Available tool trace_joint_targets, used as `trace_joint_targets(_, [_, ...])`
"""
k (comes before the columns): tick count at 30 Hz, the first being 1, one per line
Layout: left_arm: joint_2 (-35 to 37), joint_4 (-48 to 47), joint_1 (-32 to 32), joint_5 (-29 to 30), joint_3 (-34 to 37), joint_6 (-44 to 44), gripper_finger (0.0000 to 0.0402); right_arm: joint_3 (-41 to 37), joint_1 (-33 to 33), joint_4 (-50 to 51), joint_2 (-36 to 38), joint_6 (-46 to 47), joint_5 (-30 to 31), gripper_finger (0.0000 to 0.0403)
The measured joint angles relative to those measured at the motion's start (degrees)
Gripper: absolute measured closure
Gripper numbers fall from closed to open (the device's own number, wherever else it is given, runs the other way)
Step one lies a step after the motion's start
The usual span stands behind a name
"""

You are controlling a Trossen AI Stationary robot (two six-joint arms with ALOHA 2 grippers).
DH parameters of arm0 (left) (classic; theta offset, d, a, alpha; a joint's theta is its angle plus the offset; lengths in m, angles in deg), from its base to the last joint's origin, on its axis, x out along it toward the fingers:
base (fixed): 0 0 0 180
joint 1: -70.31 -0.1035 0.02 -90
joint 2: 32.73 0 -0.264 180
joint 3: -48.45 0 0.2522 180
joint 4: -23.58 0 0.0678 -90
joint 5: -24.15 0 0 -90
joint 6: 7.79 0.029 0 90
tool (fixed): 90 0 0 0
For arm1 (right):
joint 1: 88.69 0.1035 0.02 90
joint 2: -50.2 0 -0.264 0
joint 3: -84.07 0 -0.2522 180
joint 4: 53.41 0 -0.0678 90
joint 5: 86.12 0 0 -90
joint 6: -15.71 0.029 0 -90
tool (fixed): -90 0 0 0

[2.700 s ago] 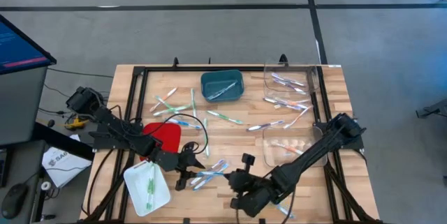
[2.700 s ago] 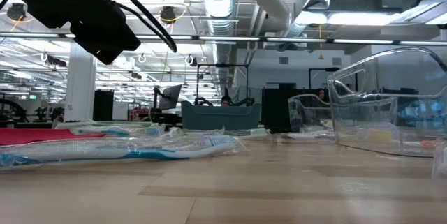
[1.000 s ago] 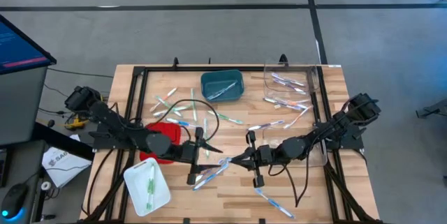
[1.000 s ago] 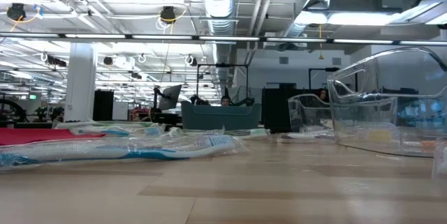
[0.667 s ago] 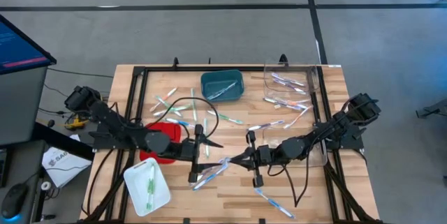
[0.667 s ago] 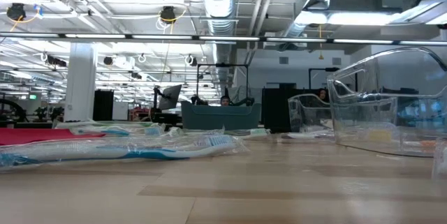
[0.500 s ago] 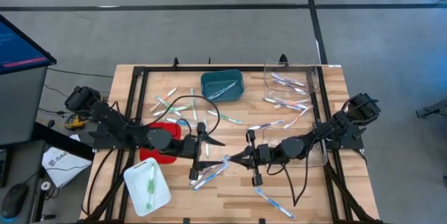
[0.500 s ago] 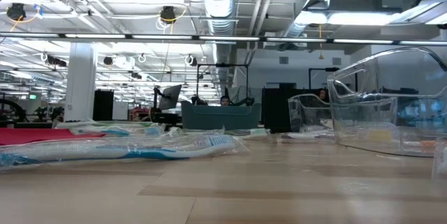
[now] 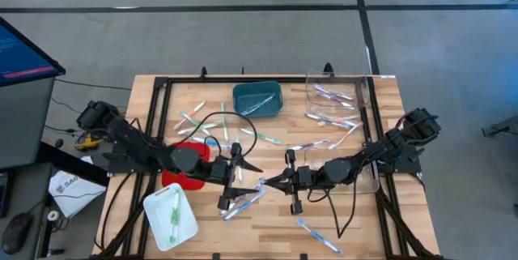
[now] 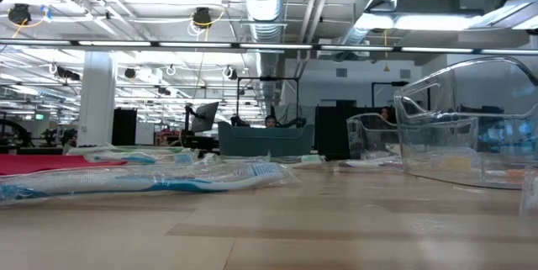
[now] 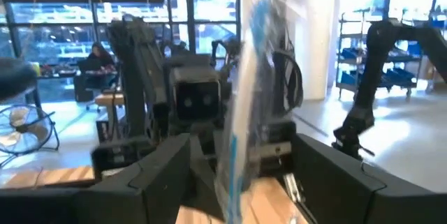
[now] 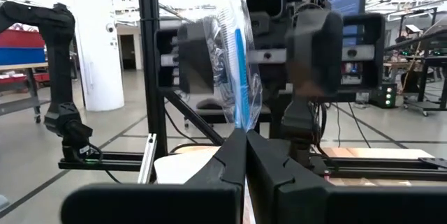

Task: Pick & Place Toothbrushes
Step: Put the blue toothbrush into the blue bin

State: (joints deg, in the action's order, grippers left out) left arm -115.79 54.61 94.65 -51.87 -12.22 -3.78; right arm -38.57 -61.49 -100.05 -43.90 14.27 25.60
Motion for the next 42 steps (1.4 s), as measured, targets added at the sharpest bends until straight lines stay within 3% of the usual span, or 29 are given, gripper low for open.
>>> trace_joint_targets(10, [-4.3, 2.0, -1.2, 0.6, -1.2, -1.5, 0.0158, 0.0, 0.0, 0.0, 0.0, 0.2, 0.0, 0.0403])
trace_joint_targets(16, [-4.3, 2.1, -1.1, 1.1, -1.3, -1.8, 0.0182, 0.0, 0.1, 0.9, 0.0, 0.2, 0.8, 0.0403])
trace_joint_targets(22, [-4.3, 2.0, -1.1, 1.1, -1.3, -4.9, 0.0254, 0.0, 0.1, 0.9, 0.0, 0.0, 0.8, 0.0403])
trace_joint_targets(28, [-4.3, 1.0, -1.0, 1.1, -1.3, -6.5, 0.0379, 0.0, 0.1, 1.0, 0.0, -0.1, 0.8, 0.0403])
trace_joint_targets(32, [-4.3, 0.1, -0.9, 1.2, -1.4, -6.9, 0.0389, 0.0, 0.0, 1.8, 0.0, 0.0, 0.9, 0.04])
trace_joint_targets(36, [-4.3, -1.3, -0.9, 1.3, -1.4, -7.9, 0.039, 0.0, 0.1, 1.9, 0.0, 0.0, 1.8, 0.0369])
trace_joint_targets(42, [-4.3, -5.1, -1.0, 1.5, -1.5, -9.0, 0.039, 0.0, 0.9, 1.7, -0.1, -0.1, 5.8, 0.027])
